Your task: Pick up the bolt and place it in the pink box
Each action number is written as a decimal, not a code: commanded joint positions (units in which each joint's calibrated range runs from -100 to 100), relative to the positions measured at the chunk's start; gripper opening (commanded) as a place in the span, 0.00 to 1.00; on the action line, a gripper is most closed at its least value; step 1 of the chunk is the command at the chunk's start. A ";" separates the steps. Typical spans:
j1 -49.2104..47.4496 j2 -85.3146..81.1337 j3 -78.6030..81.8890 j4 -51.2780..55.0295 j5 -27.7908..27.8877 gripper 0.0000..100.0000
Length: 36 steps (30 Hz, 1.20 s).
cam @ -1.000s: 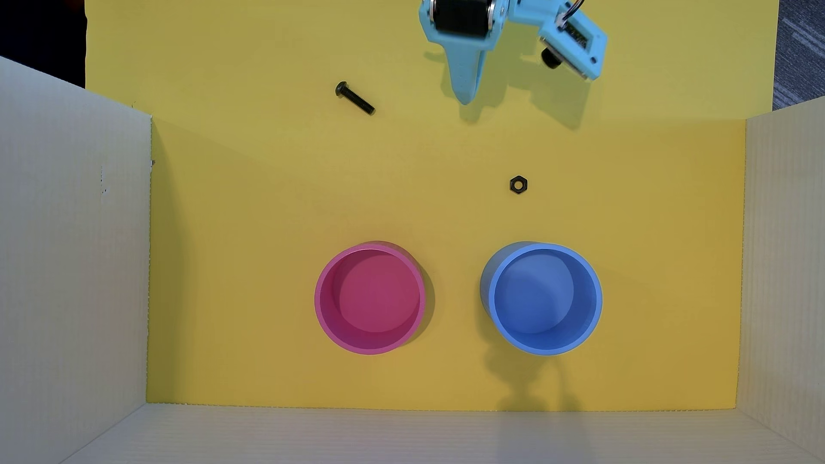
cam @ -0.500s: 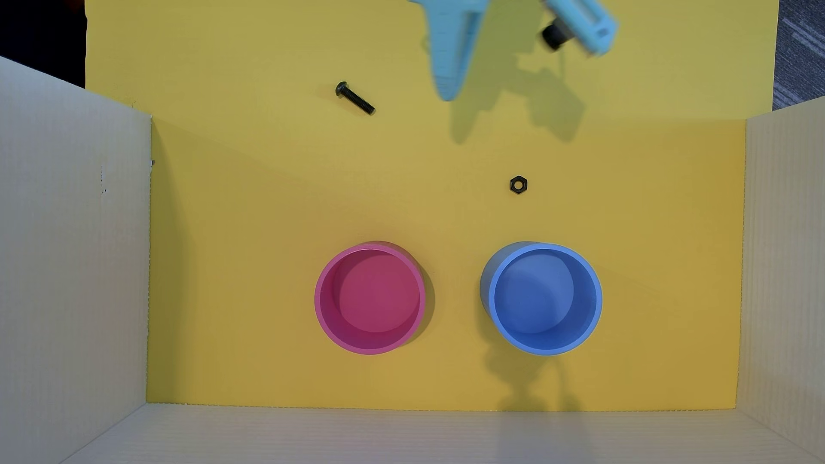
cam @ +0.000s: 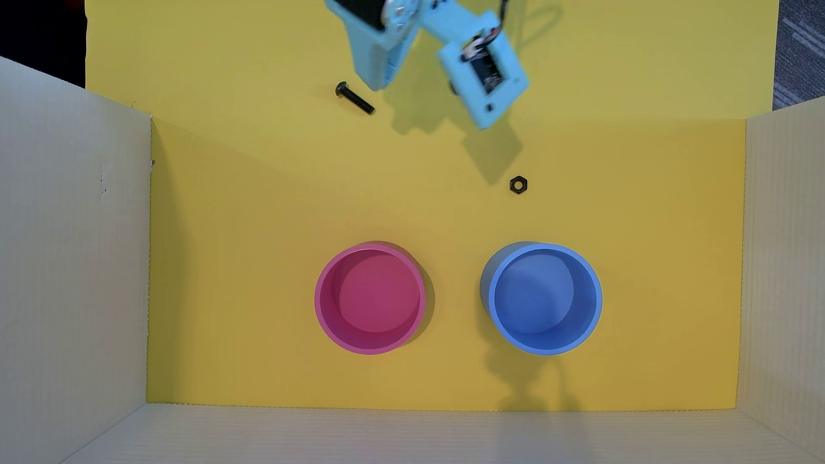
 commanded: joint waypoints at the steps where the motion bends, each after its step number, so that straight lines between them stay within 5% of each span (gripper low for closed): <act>1: 3.87 3.84 -5.98 3.97 0.18 0.02; 6: 12.26 4.52 -5.80 4.49 1.28 0.02; 9: 13.44 4.09 -4.71 4.15 10.76 0.02; 14: 13.51 4.94 0.08 0.54 13.36 0.02; 20: 13.44 4.94 2.16 0.80 17.32 0.15; 36: 6.96 13.77 2.44 3.12 17.01 0.16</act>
